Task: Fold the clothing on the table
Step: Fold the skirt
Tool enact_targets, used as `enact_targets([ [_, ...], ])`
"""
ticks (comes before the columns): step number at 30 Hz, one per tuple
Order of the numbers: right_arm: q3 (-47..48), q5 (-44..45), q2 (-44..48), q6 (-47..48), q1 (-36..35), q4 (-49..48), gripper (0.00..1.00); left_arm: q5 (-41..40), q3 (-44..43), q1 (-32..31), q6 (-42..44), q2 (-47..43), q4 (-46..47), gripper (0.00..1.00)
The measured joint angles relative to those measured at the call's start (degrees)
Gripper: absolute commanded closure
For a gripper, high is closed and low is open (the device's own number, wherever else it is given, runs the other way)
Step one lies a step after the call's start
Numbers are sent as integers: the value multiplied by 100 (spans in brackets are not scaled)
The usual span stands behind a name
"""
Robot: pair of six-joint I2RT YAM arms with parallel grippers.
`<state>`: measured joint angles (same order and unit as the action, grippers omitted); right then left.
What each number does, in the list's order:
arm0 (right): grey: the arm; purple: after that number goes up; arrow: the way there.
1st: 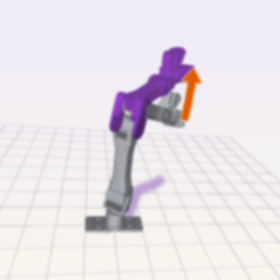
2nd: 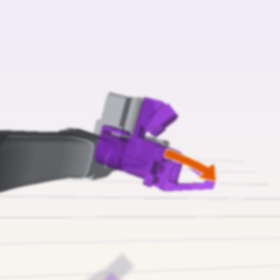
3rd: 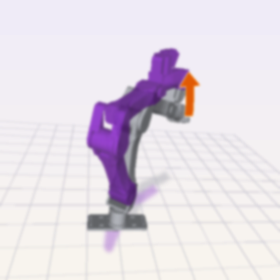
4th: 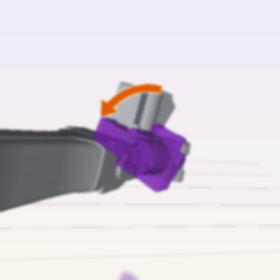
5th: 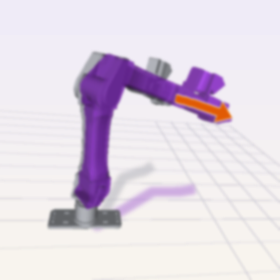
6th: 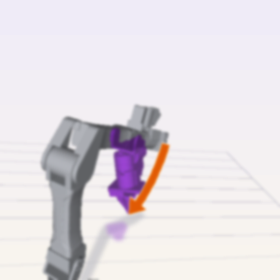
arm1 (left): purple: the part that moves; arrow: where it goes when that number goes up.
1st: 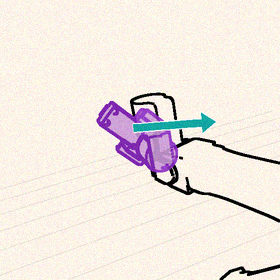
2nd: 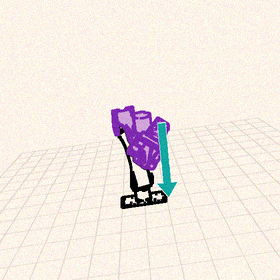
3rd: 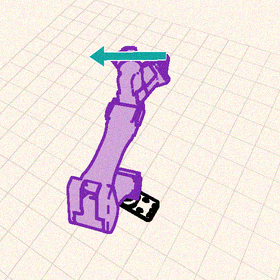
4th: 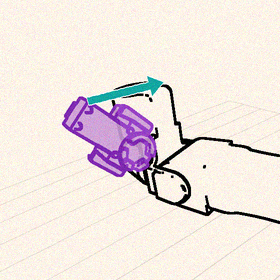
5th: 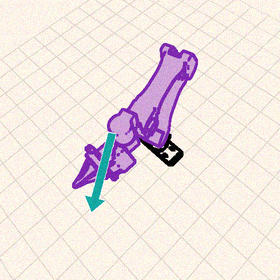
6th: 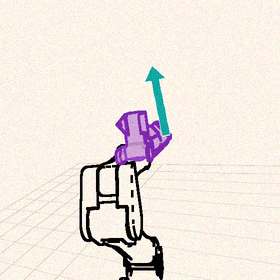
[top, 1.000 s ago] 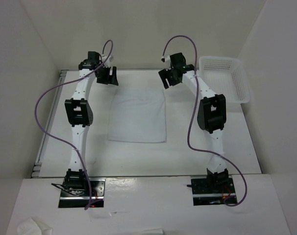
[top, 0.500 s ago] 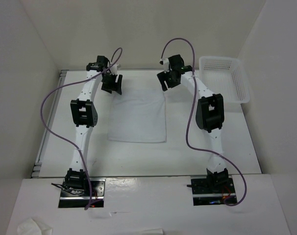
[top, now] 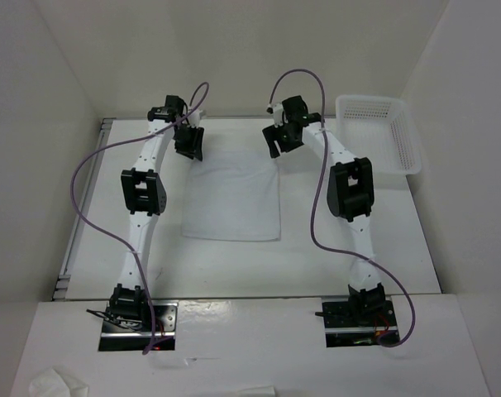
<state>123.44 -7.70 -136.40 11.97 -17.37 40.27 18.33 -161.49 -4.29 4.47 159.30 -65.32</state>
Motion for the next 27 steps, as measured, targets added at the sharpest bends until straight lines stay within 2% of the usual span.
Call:
enact_targets([
  [14,1049,-374,-769,-61,0,297,21,103,-107,0,7,74,-35,52],
  [18,1137,-417,-866,-61,0,358,21,105,-107,0,7,74,-33,52],
  [27,1182,-525,-1093,-59,0,468,28,146,-107,0,9,76,-68,54],
])
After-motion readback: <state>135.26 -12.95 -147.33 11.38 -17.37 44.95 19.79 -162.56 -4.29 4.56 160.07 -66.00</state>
